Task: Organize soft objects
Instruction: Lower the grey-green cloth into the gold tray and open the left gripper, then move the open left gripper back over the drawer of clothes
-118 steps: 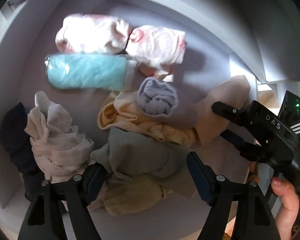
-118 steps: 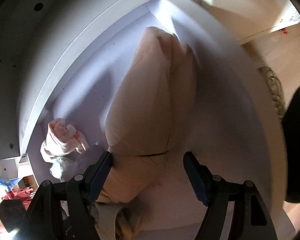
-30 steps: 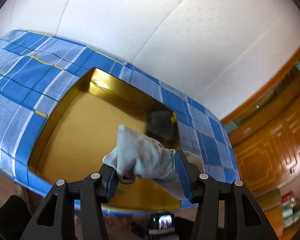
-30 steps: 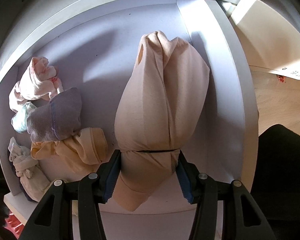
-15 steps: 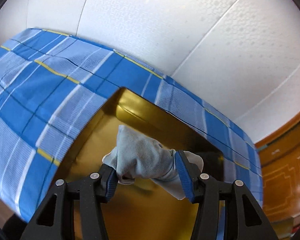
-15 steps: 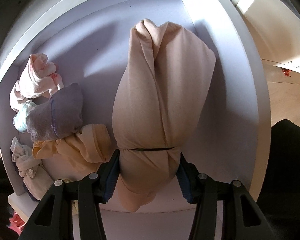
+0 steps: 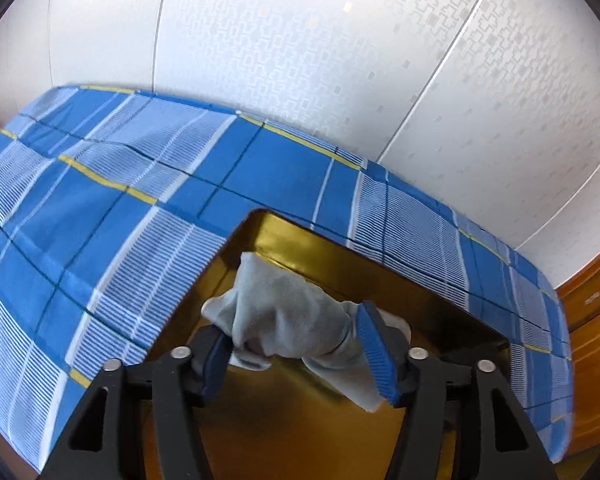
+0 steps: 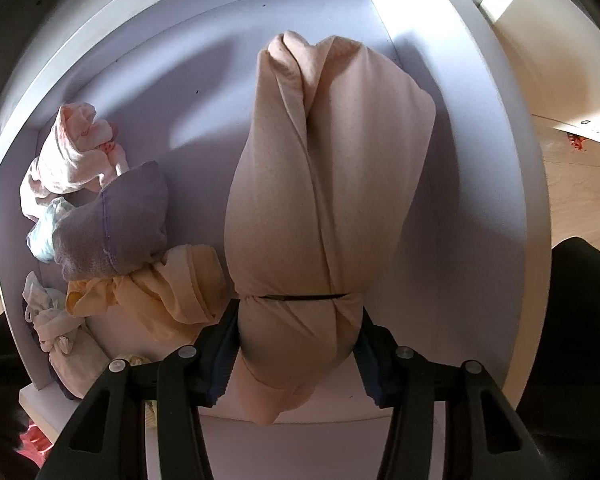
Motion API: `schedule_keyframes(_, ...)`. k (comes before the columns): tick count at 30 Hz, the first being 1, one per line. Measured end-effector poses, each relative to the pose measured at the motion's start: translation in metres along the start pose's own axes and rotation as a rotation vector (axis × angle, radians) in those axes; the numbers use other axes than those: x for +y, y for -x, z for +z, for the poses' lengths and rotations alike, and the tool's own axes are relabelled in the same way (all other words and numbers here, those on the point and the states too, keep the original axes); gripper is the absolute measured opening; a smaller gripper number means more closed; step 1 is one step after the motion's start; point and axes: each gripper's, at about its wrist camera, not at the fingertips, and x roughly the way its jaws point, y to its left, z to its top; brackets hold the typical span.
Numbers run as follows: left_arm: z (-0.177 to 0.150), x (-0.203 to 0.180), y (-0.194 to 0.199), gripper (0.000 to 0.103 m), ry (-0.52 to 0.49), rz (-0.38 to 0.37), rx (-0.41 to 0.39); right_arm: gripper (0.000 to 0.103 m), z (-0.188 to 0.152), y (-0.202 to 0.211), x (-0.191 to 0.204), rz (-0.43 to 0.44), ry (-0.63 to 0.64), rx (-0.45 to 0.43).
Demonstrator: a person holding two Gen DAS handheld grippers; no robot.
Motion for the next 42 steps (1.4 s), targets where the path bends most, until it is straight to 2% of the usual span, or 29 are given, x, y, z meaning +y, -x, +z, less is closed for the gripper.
schedule_keyframes(3, -0.001, 0.001, -0.001, 0.079, -0.009, 0.019, -0.009, 0.052, 0.000, -0.002, 0.000, 0.001, -0.001, 0.003)
schedule_keyframes(8, -0.005, 0.000, 0.013, 0.081, -0.027, 0.006, -0.030, 0.052, -0.001, -0.005, 0.000, 0.001, -0.002, 0.003)
schedule_keyframes(11, -0.010, -0.003, 0.026, 0.084, -0.071, 0.015, -0.055, 0.052, -0.001, -0.006, 0.001, -0.003, 0.002, 0.001)
schedule_keyframes(17, -0.033, -0.008, 0.055, 0.085, -0.216, 0.075, -0.103, 0.052, -0.001, -0.005, 0.002, 0.000, -0.004, -0.002)
schedule_keyframes(26, -0.070, -0.010, 0.090, 0.085, -0.344, 0.108, -0.140, 0.052, -0.003, -0.009, -0.001, -0.002, 0.006, -0.007)
schedule_keyframes(36, -0.107, -0.011, 0.133, 0.085, -0.432, 0.120, -0.203, 0.052, -0.010, -0.008, 0.015, -0.040, 0.044, -0.016)
schedule_keyframes(42, -0.130, -0.002, 0.150, 0.085, -0.433, 0.124, -0.198, 0.052, -0.014, -0.011, 0.024, -0.058, 0.063, -0.018)
